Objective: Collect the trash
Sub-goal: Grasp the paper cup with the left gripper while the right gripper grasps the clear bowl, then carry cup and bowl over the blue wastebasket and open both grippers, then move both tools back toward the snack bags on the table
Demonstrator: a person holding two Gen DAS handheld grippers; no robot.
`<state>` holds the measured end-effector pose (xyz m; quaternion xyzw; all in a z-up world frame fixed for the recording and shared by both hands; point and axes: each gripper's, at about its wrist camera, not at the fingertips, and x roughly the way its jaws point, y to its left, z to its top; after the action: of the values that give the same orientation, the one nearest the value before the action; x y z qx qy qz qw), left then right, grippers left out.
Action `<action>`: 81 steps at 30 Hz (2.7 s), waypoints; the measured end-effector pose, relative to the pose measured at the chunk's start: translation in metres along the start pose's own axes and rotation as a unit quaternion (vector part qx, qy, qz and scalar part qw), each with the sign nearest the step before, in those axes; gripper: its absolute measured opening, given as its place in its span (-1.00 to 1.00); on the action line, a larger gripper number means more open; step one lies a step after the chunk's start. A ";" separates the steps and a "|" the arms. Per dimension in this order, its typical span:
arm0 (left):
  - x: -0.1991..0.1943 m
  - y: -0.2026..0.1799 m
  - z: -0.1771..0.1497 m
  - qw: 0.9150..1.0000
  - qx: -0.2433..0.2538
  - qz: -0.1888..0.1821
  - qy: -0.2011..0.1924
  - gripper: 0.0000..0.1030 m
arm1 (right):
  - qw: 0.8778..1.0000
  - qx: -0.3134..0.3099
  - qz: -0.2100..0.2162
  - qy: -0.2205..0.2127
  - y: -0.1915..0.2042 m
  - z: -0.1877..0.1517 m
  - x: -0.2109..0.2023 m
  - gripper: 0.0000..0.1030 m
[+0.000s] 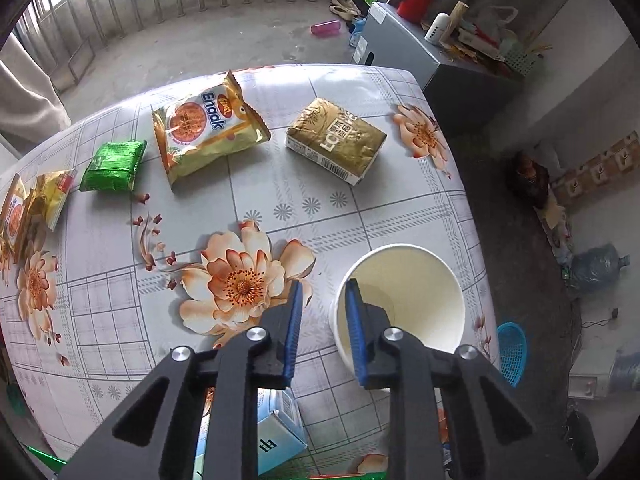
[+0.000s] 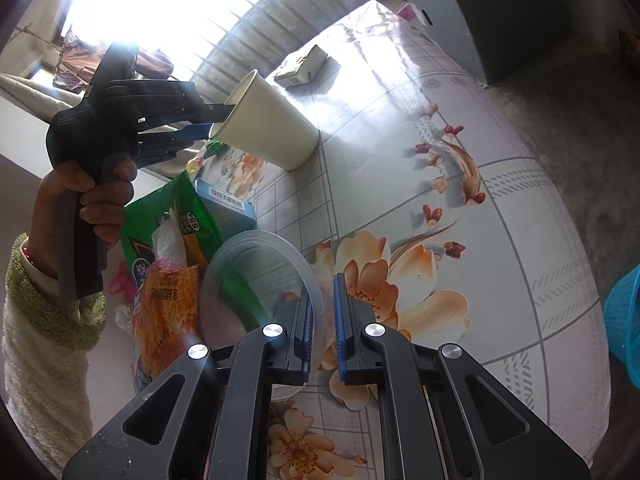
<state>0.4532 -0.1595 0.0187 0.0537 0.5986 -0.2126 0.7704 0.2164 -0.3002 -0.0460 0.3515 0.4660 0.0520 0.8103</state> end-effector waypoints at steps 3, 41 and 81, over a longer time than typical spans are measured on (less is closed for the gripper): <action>-0.001 0.000 -0.001 1.000 0.000 -0.004 -0.005 -0.90 | 1.000 0.003 0.001 -0.005 -0.003 -0.003 -0.006 -0.91; -0.118 -0.232 -0.103 0.960 0.218 -0.109 -0.135 -0.94 | 0.955 0.178 -0.039 -0.235 -0.143 -0.096 -0.219 -0.91; 0.007 -0.424 -0.241 0.923 0.335 -0.185 -0.039 0.58 | 0.884 0.293 -0.255 -0.261 -0.289 -0.186 -0.235 0.56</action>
<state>0.0721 -0.4635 0.0179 0.1886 0.4614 -0.5413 0.6771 -0.1329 -0.5168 -0.1148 0.4429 0.3055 -0.3891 0.7478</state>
